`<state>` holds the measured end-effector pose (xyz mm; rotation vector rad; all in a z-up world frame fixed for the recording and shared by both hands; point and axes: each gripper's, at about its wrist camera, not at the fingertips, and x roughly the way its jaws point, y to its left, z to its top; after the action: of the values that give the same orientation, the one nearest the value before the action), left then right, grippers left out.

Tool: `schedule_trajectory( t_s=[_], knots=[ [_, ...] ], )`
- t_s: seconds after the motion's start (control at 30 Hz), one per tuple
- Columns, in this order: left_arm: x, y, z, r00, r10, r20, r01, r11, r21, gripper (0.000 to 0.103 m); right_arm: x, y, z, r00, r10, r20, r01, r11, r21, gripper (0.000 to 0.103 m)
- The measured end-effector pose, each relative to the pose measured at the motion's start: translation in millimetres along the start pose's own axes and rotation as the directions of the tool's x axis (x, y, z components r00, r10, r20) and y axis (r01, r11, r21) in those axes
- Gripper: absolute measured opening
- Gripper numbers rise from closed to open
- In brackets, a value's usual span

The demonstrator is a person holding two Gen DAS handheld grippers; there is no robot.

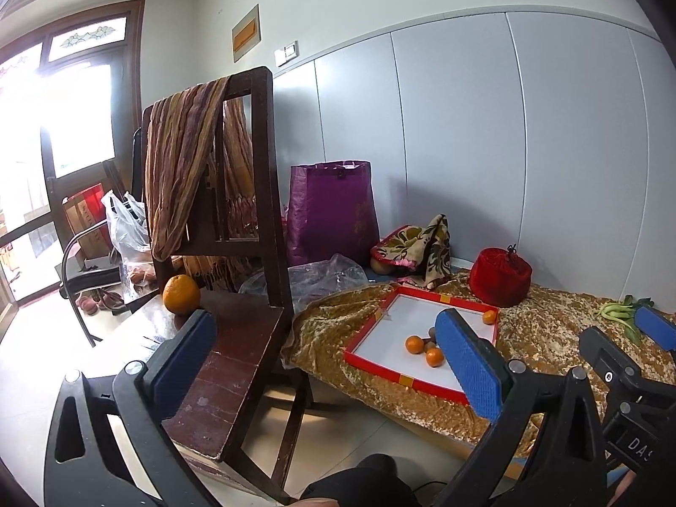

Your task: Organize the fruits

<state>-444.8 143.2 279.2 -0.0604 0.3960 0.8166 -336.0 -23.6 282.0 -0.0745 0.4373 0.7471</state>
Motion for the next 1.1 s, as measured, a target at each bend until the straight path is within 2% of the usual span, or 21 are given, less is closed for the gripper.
schedule_trajectory(
  t_s=[0.77,1.1],
  knots=[
    [26.6,4.9,-1.5,0.999,-0.022,-0.032,0.022,1.0,-0.002,0.103,20.0,12.6,2.1,1.0,-0.012,-0.011,0.012,1.0,-0.021,0.09],
    [25.9,9.1,-2.9,1.0,-0.016,-0.026,0.016,1.0,-0.007,0.103,22.9,22.0,3.0,1.0,-0.011,-0.01,0.011,0.999,-0.037,0.09]
  ],
)
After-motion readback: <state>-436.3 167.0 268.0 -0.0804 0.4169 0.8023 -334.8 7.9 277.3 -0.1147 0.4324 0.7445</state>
